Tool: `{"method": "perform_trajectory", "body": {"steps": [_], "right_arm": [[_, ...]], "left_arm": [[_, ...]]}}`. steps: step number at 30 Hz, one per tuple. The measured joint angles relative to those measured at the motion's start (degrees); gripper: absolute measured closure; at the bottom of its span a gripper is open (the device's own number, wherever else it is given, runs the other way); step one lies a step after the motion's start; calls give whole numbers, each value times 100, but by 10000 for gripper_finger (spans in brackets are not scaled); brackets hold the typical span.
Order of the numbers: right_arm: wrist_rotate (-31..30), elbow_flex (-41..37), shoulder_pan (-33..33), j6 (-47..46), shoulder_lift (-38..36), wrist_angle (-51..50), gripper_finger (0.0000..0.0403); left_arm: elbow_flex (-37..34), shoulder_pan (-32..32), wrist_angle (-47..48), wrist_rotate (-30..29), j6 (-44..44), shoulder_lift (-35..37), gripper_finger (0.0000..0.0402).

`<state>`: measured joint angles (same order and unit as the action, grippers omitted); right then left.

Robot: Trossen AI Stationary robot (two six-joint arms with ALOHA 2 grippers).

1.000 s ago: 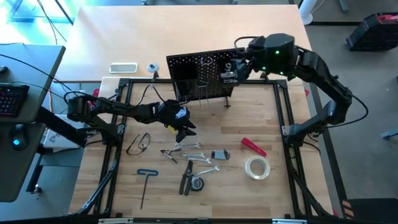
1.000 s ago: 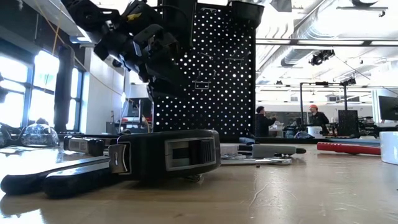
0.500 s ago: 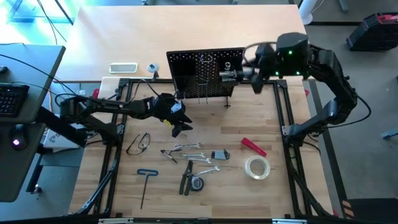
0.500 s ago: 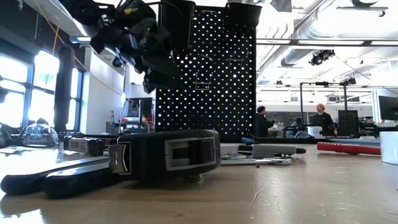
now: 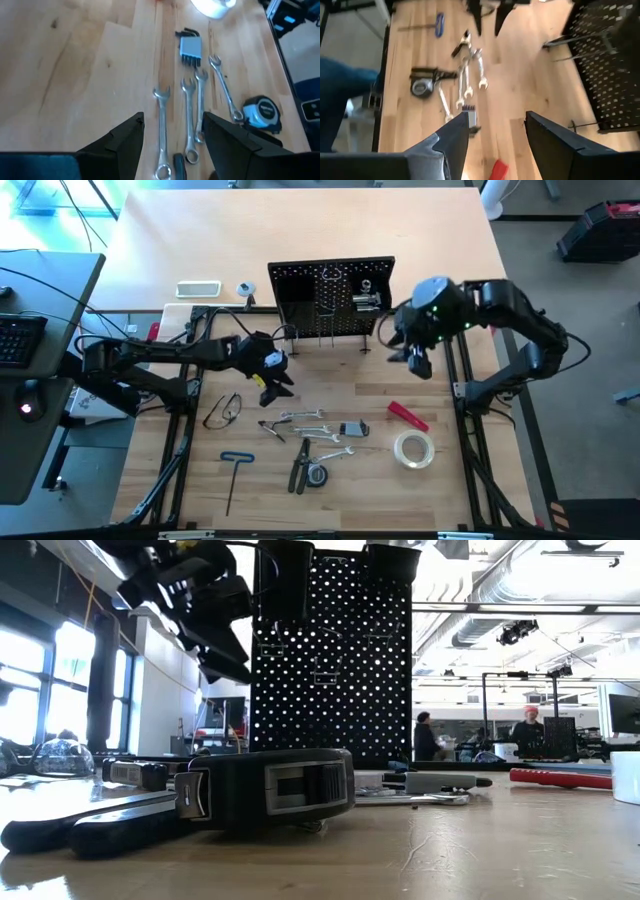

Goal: Hang tools onto peg board
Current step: Put the gray hex key set into the black bin on the pegboard

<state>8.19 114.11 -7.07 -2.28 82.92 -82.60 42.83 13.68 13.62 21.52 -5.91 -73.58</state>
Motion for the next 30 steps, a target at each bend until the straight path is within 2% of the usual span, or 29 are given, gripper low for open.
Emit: {"method": "perform_trajectory", "body": {"steps": [7,10,17,21,30], "right_arm": [[23,-539,346,86,-12,-18,213],[289,-925,504,104,-12,120,213],[585,-2519,1028,105,-14,812,213],[632,-3658,1286,0,-14,1706,213],[599,-5860,1534,-548,-11,4902,213]], "left_arm": [[0,-189,109,27,-90,0,209],[0,-295,123,31,-90,0,209],[0,-557,119,0,-90,-25,209],[0,-690,112,-39,-90,-28,209],[0,-826,38,-388,-122,-28,209]]}}
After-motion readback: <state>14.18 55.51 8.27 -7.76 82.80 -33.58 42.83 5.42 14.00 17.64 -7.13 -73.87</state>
